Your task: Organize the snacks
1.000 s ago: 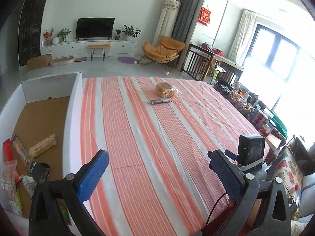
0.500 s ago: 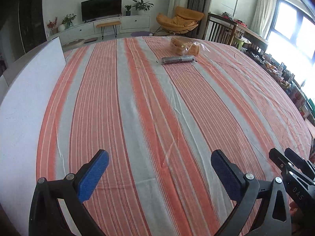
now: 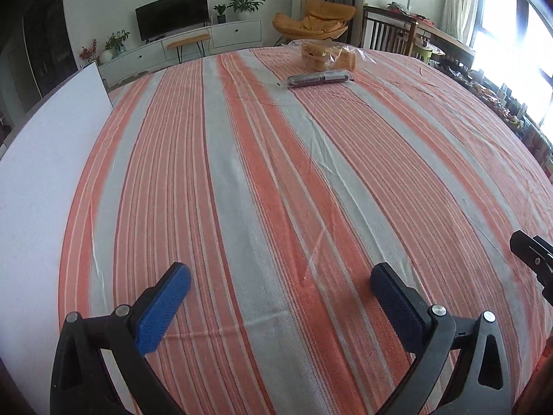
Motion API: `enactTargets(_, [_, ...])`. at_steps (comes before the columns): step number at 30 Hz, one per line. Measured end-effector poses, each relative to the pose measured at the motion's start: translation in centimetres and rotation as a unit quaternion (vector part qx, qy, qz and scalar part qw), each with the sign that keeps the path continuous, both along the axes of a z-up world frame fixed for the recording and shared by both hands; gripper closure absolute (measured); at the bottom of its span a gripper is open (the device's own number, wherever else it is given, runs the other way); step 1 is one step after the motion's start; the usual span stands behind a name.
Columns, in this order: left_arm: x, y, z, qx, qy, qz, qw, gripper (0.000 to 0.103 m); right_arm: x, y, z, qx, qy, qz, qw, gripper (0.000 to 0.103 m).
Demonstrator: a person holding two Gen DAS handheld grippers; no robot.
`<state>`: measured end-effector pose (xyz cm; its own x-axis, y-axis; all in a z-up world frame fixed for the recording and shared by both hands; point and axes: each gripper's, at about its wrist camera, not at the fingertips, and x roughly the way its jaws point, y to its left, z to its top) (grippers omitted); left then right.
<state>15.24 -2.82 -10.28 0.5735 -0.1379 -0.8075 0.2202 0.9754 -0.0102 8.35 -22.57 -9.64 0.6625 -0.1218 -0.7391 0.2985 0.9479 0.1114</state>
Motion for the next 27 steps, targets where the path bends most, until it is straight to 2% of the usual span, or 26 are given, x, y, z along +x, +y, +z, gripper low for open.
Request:
enactTargets(18, [0.03, 0.01, 0.02, 0.000, 0.000, 0.000, 1.0000, 0.000, 0.41, -0.59, -0.73, 0.028, 0.017, -0.003, 0.999, 0.034])
enactTargets(27, [0.04, 0.04, 0.01, 0.000, 0.000, 0.000, 1.0000, 0.000, 0.53, -0.29, -0.84, 0.023, 0.023, 0.000, 0.999, 0.031])
